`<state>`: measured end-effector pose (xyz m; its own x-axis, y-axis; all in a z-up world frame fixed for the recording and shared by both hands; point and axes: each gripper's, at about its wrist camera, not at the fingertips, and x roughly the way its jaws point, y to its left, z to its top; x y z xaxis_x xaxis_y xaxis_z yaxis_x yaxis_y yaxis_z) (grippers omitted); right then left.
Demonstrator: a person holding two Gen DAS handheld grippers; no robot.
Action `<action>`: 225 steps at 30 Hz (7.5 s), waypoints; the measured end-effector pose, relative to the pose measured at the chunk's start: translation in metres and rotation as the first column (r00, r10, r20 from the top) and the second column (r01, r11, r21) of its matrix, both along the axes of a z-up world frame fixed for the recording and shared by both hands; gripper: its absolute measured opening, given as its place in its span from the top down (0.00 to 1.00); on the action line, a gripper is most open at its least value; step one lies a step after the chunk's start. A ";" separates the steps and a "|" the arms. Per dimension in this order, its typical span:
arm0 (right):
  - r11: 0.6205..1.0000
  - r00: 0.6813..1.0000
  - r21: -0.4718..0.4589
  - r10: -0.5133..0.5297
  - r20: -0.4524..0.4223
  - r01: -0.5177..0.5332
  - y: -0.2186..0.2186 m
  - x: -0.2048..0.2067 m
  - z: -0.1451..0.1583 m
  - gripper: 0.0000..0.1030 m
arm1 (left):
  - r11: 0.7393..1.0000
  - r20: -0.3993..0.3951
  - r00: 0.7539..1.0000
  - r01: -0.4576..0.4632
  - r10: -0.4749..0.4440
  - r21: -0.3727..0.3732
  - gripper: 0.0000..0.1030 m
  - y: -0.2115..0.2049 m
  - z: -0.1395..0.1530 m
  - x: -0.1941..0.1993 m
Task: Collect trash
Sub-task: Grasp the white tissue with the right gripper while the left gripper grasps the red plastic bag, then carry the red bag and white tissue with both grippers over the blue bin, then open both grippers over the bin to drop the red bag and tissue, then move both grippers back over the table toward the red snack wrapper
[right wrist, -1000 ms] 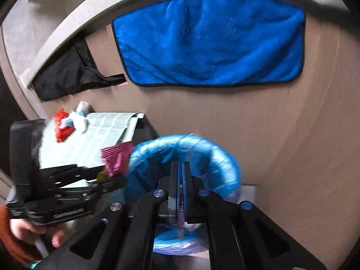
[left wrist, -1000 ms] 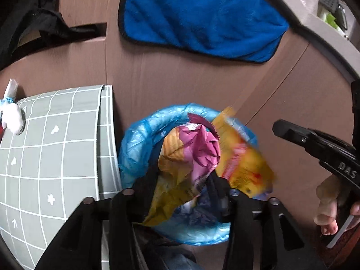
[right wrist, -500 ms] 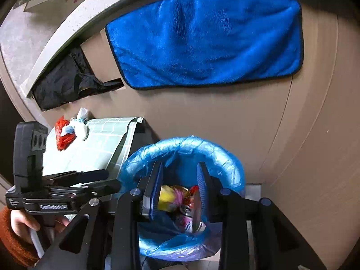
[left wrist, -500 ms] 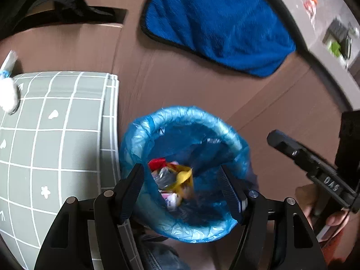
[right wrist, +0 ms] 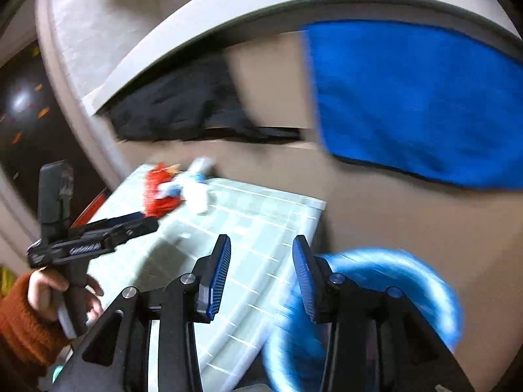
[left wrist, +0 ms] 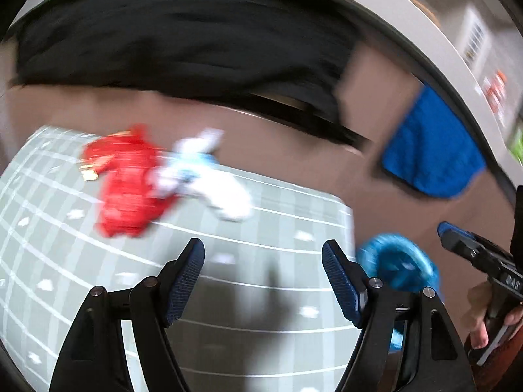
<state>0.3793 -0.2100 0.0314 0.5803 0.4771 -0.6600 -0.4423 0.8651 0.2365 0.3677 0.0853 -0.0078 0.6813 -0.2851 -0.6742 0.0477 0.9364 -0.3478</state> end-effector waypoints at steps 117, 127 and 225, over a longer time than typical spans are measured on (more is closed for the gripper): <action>0.948 0.941 0.029 -0.317 0.119 0.316 -0.144 -0.102 -0.003 0.89 | 0.940 0.066 0.941 0.322 -0.331 0.115 0.56 -0.232 0.032 -0.070; 0.943 0.942 0.020 -0.332 0.051 0.331 -0.148 -0.076 -0.033 0.89 | 0.937 0.009 0.943 0.329 -0.332 0.120 0.56 -0.241 0.003 -0.046; 0.988 0.985 -0.082 0.121 -0.125 -0.132 0.125 0.024 -0.082 0.61 | 0.995 -0.140 0.985 -0.097 0.097 0.003 0.96 0.140 -0.073 0.094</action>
